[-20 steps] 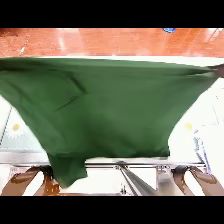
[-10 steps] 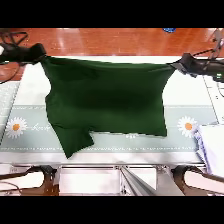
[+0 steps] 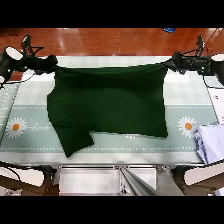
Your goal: Fold the shirts.
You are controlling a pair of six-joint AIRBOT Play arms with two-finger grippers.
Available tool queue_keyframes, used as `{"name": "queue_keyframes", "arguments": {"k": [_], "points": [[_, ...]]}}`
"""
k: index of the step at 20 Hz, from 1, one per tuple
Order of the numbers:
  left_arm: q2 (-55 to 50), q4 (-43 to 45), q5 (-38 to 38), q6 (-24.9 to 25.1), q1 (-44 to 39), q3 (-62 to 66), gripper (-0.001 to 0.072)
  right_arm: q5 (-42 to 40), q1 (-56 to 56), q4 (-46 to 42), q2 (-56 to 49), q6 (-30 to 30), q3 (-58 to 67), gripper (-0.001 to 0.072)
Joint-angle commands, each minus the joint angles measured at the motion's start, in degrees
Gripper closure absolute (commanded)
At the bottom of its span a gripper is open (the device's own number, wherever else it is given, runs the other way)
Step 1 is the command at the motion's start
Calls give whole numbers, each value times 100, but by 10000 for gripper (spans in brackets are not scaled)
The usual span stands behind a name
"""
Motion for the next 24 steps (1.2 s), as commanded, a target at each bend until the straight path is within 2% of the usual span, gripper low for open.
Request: {"name": "queue_keyframes", "arguments": {"k": [1,3,5,11,12,13,14,15,17,18,21,22,24], "points": [[-59,-37,-1488,901,251,116,691,1370,-125,-483,-136,-13,162,684],[-66,234,-2011,1080,442,44,691,1969,-127,-1283,-136,153,90,684],[-66,258,-2122,1080,518,-144,691,1963,-52,-1788,-138,380,-125,684],[-208,258,-2245,1078,492,-614,691,1447,184,-2052,-151,557,-629,684],[-267,254,-2385,1078,485,-614,690,1443,186,-2026,-153,654,-629,657],[-313,260,-2520,953,474,-612,606,1453,197,-2048,-151,872,-629,452],[-332,260,-2680,811,474,-605,249,1556,195,-2022,-142,997,-623,300],[-326,299,-2859,798,496,-560,198,1720,173,-2024,-103,1008,-592,298],[-173,157,-3005,527,638,-518,198,1803,-4,-2004,225,1130,-581,301],[20,4,-3073,584,743,-568,198,1792,-122,-2037,527,1128,-584,301],[848,2,-3075,717,1139,-977,198,1606,-428,-2931,1563,1263,-752,301],[1176,-4,-2970,717,1325,-1255,198,1429,-560,-3222,1954,1414,-1021,301],[1952,-52,-2736,675,1777,-2267,198,990,-813,-3195,2747,1563,-1934,301]]}}
